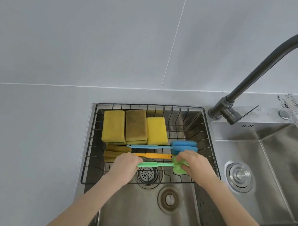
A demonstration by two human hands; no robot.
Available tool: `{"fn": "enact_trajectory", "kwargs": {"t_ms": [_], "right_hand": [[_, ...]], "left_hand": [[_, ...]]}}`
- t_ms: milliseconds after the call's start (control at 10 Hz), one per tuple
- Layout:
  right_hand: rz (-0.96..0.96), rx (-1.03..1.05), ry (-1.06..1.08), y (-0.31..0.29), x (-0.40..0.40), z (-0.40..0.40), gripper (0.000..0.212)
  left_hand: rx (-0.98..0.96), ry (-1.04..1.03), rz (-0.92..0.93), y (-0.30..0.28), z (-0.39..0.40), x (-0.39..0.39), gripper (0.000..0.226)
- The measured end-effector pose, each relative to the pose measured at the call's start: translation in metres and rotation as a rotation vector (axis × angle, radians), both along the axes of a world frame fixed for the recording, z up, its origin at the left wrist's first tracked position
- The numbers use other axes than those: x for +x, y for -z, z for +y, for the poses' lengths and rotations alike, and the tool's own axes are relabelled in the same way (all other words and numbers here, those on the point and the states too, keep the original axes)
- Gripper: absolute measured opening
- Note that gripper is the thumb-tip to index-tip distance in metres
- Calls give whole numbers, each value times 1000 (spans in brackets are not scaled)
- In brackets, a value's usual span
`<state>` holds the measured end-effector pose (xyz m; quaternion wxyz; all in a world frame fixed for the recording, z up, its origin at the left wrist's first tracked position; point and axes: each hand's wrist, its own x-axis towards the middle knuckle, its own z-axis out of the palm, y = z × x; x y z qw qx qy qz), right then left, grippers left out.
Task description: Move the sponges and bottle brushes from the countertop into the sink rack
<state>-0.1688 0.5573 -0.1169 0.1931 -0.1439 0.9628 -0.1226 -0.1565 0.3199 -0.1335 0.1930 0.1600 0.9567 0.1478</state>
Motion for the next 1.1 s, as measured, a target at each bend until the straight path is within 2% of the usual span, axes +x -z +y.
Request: {"fn": "enact_trajectory", "kwargs": {"t_ms": [200,400,600,700,800,900,1000,1100], "right_hand": [[-38,51,32,7,-10,-6,17],[-39,128,-1,10,-12,-10,18],[-46,225,-55,2,-11,-18,30],[-25,113,-1,-13,-2,-26,40],[63,-162,121,-27,19,-42,40],[61,-426,181,-30,55,-79,39],[-5,-535,247,-22,92,-114,40],[-61,-524,250,-14,143,-138,44]], "left_hand": [[163,-8,-122,6,9,-2,22],[182,-41,-155,9,6,-4,24],[238,-108,-189,1,5,0,32],[332,-169,-115,-13,1,8,41],[428,-228,-18,-30,-4,27,48],[486,-266,43,-40,-7,55,49],[488,-326,-17,-38,-17,96,52],[521,-396,-159,-27,-33,144,54]]}}
